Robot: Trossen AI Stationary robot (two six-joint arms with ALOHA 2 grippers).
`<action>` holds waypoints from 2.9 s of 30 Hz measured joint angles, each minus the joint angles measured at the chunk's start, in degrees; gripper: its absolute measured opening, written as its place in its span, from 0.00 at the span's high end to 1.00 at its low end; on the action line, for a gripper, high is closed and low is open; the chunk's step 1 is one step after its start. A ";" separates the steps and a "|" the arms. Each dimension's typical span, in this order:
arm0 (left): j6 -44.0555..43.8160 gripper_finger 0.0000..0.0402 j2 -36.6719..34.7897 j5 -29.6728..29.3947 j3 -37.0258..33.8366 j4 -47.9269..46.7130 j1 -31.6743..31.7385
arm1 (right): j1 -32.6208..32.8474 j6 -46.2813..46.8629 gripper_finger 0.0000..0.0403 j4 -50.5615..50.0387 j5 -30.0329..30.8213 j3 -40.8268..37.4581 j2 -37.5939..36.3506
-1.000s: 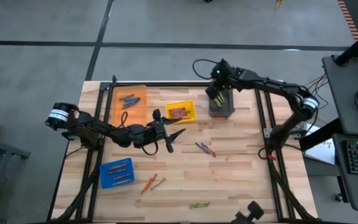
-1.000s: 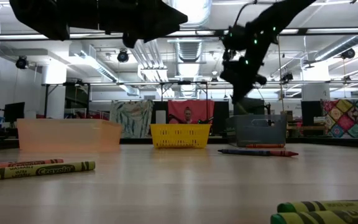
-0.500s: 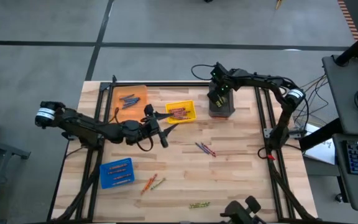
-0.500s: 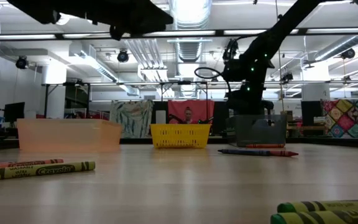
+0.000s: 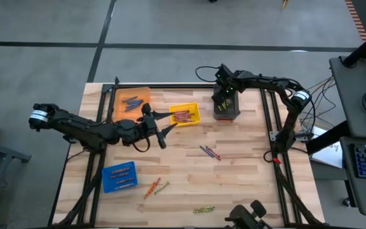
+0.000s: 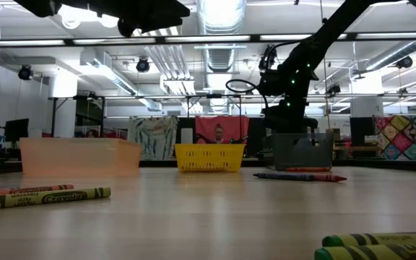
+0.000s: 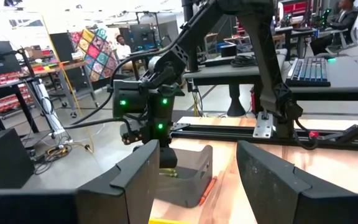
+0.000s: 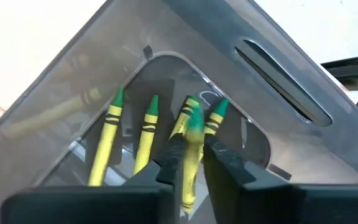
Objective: Sort crayons
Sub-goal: Put the green crayon into the black bin, then put the blue crayon into the orange bin
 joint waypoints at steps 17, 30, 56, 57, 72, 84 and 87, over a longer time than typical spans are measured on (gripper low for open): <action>-1.31 0.51 0.55 0.08 -0.02 -2.47 -0.07 | 0.28 0.97 0.70 -2.00 -0.03 -0.07 -4.13; -4.36 0.51 4.84 8.22 -0.02 -3.81 -0.09 | 11.08 3.89 0.77 -7.96 -0.22 -0.17 -21.77; 4.16 0.51 33.93 22.14 11.57 3.98 0.05 | 46.21 15.21 0.79 1.56 -0.02 -17.61 -41.55; 5.35 0.51 35.28 22.57 12.83 3.00 0.23 | 46.66 15.21 0.79 1.56 -0.02 -17.80 -41.70; 6.97 0.51 46.24 34.21 19.26 -1.72 6.76 | 49.57 15.94 0.79 1.92 -0.02 -18.93 -41.68; 6.21 0.51 51.74 35.59 21.70 -1.37 7.87 | 49.57 15.93 0.82 3.19 0.02 -19.50 -41.64; 6.21 0.53 51.99 35.58 21.70 -1.34 7.95 | 49.57 15.93 0.81 3.19 0.02 -19.50 -41.64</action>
